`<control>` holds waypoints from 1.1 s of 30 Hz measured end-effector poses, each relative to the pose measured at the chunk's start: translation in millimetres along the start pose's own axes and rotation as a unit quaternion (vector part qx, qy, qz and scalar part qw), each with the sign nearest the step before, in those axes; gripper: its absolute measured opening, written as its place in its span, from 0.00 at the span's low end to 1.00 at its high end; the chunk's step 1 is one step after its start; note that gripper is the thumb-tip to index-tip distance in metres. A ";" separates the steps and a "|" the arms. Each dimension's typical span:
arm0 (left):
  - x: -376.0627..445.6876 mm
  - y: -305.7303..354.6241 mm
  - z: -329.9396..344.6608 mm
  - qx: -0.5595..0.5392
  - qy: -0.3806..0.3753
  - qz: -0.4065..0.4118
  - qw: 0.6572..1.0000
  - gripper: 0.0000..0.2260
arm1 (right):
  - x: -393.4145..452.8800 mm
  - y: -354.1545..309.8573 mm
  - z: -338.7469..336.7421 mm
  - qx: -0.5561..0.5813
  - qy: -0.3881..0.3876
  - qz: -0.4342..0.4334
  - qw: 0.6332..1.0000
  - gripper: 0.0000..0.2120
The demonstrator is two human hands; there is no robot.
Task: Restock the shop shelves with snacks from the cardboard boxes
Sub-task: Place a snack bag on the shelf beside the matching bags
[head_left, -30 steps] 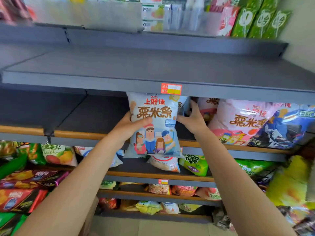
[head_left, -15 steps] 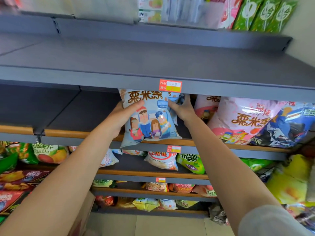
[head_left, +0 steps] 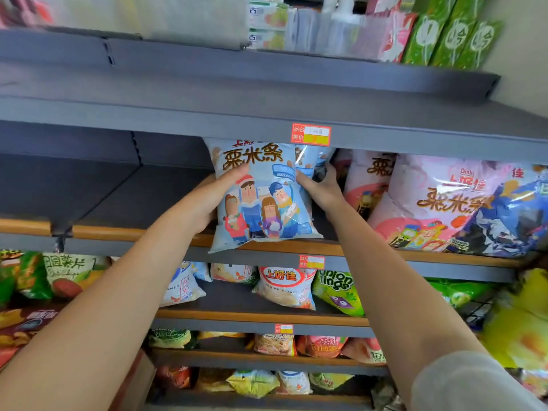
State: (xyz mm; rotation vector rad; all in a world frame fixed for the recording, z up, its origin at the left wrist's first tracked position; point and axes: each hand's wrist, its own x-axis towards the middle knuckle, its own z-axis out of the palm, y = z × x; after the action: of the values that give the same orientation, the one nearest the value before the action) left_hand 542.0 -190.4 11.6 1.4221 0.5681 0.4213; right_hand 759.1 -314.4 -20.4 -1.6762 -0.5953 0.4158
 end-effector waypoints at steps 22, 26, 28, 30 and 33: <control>11.7 17.0 39.4 0.048 -0.072 0.048 0.995 0.32 | -82.2 -21.4 -14.6 -0.008 -0.089 -0.077 0.993 0.35; 11.9 8.6 45.6 0.107 -0.108 0.028 0.988 0.49 | -86.2 -10.7 -28.0 -0.003 -0.085 -0.075 0.994 0.34; 9.3 2.1 53.4 0.125 -0.119 0.030 0.985 0.49 | -91.1 -6.3 -34.7 0.000 -0.086 -0.072 0.994 0.34; 12.5 -0.8 57.5 0.140 -0.095 0.038 0.985 0.47 | -93.6 -1.4 -36.9 0.000 -0.079 -0.072 0.994 0.36; 16.5 0.9 56.2 0.197 -0.031 0.051 0.979 0.60 | -93.9 3.6 -33.4 0.000 -0.061 -0.083 0.995 0.35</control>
State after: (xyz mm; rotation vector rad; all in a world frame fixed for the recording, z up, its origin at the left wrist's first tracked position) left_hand 588.8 -225.4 13.6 1.8441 0.5490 0.3549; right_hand 703.7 -397.2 -22.7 -1.5945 -0.8196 0.3995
